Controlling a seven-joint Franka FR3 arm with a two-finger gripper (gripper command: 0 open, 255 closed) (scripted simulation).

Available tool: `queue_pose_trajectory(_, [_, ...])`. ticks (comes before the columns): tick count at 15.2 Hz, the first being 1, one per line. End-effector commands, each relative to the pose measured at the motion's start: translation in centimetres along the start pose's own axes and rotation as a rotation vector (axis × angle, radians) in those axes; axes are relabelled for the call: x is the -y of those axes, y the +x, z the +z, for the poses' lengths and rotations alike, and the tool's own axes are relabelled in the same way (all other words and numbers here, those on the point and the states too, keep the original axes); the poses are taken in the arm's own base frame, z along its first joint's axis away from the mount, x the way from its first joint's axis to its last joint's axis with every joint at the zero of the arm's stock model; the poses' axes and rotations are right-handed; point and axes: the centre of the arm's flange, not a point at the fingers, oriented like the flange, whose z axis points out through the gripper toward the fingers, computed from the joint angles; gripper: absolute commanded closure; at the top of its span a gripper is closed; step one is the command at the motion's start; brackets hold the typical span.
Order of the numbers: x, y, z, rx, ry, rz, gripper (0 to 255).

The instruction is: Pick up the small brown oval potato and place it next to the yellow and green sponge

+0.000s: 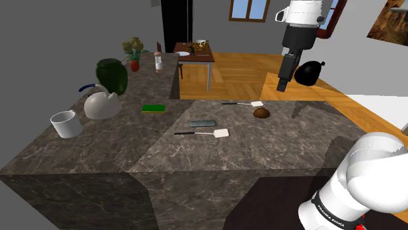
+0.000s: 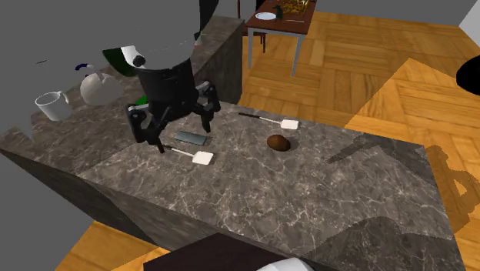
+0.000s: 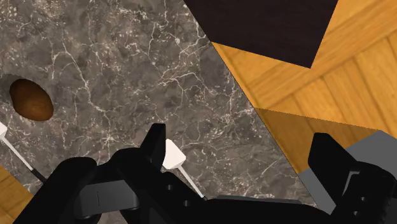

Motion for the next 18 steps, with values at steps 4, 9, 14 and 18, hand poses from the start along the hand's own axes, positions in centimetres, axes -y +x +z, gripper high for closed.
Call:
queue_pose_trajectory(4, [-3.3,-0.7,2.3,-0.022,0.007,-0.035,0])
queue_pose_trajectory(9, [-8.9,-1.5,6.2,-0.058,0.020,-0.093,0])
queue_pose_trajectory(14, [-14.4,-1.9,10.2,-0.093,0.032,-0.151,0])
queue_pose_trajectory(18, [-18.8,-1.8,13.4,-0.122,0.042,-0.198,0])
